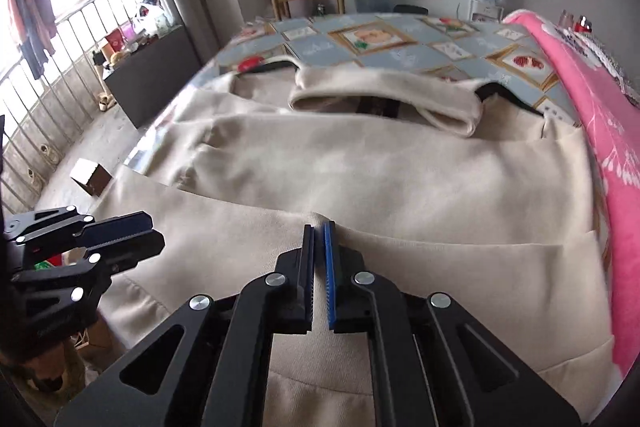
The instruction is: Fold large clothes
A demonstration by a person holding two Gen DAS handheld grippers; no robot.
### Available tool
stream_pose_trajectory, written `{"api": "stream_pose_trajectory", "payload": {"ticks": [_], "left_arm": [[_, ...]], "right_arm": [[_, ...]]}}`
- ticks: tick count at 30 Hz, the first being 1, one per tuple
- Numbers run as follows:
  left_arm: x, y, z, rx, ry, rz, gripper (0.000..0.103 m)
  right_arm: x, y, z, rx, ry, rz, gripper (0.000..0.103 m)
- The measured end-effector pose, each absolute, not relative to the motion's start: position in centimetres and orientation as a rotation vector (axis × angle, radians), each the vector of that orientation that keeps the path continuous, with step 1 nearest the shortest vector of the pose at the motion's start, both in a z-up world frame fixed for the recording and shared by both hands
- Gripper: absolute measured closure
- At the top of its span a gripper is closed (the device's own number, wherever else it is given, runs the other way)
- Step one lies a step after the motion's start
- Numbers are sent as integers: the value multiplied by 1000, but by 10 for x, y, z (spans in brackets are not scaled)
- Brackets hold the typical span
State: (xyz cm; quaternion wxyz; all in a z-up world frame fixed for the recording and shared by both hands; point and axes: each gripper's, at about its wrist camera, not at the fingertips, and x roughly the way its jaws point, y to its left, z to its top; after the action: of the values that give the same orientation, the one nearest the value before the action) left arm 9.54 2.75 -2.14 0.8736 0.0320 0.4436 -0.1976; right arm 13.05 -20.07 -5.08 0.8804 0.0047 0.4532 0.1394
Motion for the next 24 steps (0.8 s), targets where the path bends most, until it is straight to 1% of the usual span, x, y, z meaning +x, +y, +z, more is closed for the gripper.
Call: {"api": "stream_pose_trajectory", "payload": {"ticks": [3,6,8,11,15,19,23,24], "left_arm": [[107,6,-43,137,963,-418,84],[105,-3,-48,203,943,-394,82],[106,-2,-48,196,955,-390,82],[107,2,-48,173,960,-396,82],[107,3,-47,172,960,-398,82],[109,5,-47,157,966,-404,82],[110,6,-47,152,970,-406,82],[110,6,-48,153,970,-407,82]], "right_arm": [[134,-199,-67,3,946,268,98],[131,-212,-57,63,955,289,98],[122,-233,-43,123,928,276,98],[110,-266,-35,83,907,168,98],[116,-315,-57,17,954,-38,98],[115,-375,-59,195,955,-82,100],[103,-367,-45,149,957,-65,100],[97,-361,-40,142,949,-29,98]]}}
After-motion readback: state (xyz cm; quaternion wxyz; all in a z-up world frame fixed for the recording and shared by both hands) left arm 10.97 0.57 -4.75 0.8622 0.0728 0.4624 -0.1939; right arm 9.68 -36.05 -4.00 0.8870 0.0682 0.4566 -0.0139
